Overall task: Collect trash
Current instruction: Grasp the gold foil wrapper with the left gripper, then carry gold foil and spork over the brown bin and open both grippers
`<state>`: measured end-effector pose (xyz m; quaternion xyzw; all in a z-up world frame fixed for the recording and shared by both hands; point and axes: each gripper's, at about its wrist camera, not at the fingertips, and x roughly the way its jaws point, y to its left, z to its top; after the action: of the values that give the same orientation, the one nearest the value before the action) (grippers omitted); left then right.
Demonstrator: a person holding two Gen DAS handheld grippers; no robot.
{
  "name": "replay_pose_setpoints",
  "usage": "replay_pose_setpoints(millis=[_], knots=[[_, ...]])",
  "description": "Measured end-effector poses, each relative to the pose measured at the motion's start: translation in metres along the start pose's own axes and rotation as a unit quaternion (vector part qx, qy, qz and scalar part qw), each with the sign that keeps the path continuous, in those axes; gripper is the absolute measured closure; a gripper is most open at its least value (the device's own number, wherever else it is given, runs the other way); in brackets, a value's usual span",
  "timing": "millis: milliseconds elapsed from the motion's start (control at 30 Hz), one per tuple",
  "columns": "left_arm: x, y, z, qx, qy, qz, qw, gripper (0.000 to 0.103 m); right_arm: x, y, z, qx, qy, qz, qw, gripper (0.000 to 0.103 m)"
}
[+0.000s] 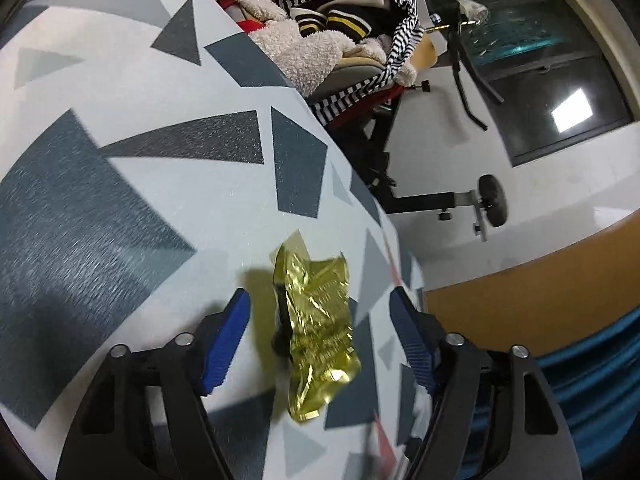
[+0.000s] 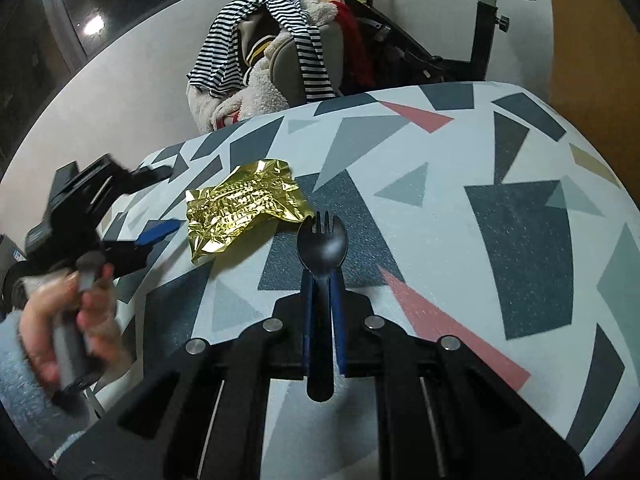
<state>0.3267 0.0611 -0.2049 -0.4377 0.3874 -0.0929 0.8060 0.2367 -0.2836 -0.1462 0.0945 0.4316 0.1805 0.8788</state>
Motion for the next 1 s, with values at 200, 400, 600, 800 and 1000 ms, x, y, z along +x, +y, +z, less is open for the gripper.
replay_pose_setpoints(millis=[200,400,600,800,1000], knots=[[0.024,-0.007,-0.005,0.048,0.022,0.048,0.9975,0.073,0.000,-0.009,-0.006,0.005,0.007,-0.005,1.000,0.090],[0.002,-0.025,-0.013,0.117,0.013,0.051,0.9918,0.080,-0.009,-0.012,-0.011,0.007,0.006,-0.011,1.000,0.090],[-0.056,-0.058,-0.030,0.224,0.006,0.063,0.9726,0.085,-0.016,-0.009,-0.013,0.005,0.003,-0.005,1.000,0.090],[-0.115,-0.073,-0.063,0.296,0.020,0.069,0.9526,0.086,-0.034,0.004,-0.018,-0.006,-0.003,0.006,1.000,0.090],[-0.168,-0.062,-0.100,0.303,0.051,0.047,0.9503,0.086,-0.057,0.025,-0.029,-0.018,-0.004,0.014,1.000,0.090]])
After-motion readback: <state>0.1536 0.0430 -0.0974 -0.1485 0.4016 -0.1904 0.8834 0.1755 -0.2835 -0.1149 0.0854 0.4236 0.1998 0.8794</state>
